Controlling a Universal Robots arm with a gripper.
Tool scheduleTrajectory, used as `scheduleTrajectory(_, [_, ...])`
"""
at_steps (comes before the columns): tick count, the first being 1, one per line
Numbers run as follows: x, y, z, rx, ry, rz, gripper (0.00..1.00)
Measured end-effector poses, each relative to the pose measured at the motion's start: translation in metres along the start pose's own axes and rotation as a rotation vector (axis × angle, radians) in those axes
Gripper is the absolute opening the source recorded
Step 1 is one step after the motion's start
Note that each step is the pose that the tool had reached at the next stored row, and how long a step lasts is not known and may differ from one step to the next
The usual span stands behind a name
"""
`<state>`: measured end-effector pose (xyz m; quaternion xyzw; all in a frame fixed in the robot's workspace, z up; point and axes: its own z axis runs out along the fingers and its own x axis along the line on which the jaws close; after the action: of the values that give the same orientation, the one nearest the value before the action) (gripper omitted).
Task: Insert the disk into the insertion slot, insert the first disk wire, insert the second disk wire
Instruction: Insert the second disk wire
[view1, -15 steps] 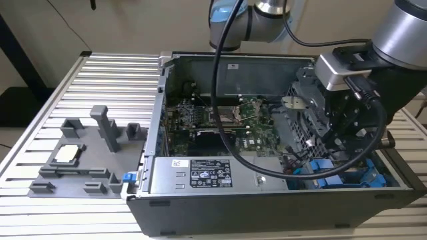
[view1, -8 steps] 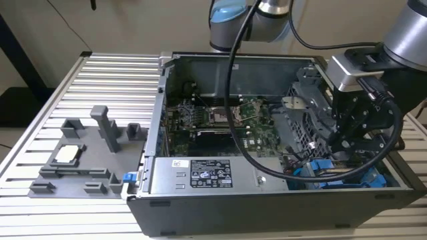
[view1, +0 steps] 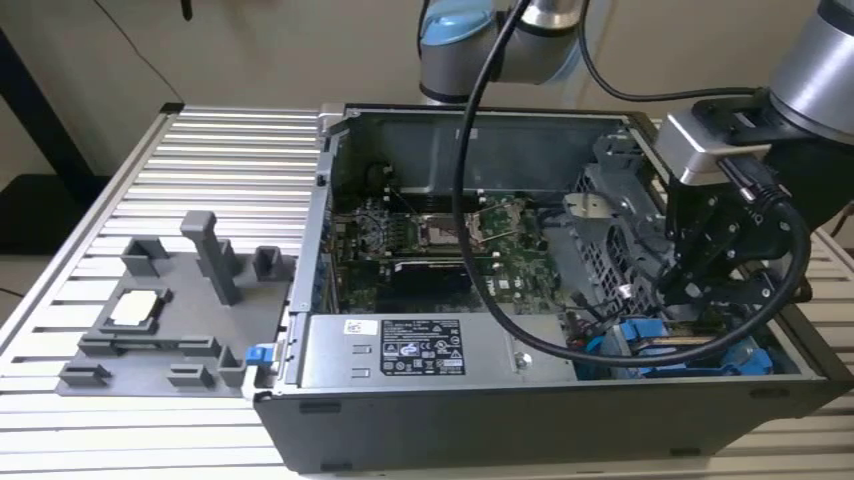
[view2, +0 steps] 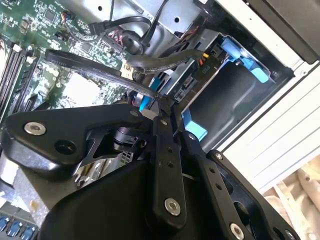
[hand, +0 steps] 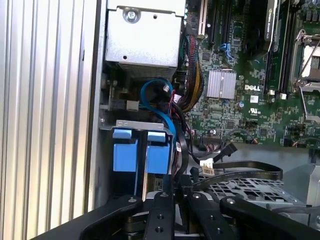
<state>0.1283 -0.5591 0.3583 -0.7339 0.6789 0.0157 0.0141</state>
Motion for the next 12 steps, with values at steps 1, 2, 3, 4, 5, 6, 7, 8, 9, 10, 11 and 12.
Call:
scheduleTrajectory(1, [0.0000,0.0000,0.0007,-0.0003,0.0031,0.000,0.16])
scheduleTrajectory(2, [0.0001,0.0000,0.0015,-0.0005,0.0063,0.000,0.16])
scheduleTrajectory(3, [0.0002,0.0000,0.0024,-0.0007,0.0080,0.000,0.16])
scheduleTrajectory(4, [0.0006,-0.0001,0.0032,-0.0007,0.0090,0.000,0.16])
scheduleTrajectory(5, [0.0012,-0.0002,0.0037,-0.0007,0.0100,0.000,0.16])
scheduleTrajectory(6, [0.0018,-0.0006,0.0042,-0.0008,0.0105,0.000,0.16])
scheduleTrajectory(7, [0.0028,-0.0011,0.0048,-0.0008,0.0103,0.000,0.16])
scheduleTrajectory(8, [0.0039,-0.0017,0.0053,-0.0008,0.0103,0.000,0.16])
scheduleTrajectory(9, [0.0051,-0.0028,0.0057,-0.0008,0.0101,0.000,0.16])
scheduleTrajectory(10, [0.0065,-0.0043,0.0059,-0.0008,0.0103,0.000,0.16])
scheduleTrajectory(11, [0.0080,-0.0057,0.0062,-0.0008,0.0102,0.000,0.16])
scheduleTrajectory(12, [0.0092,-0.0068,0.0064,-0.0008,0.0100,0.000,0.16])
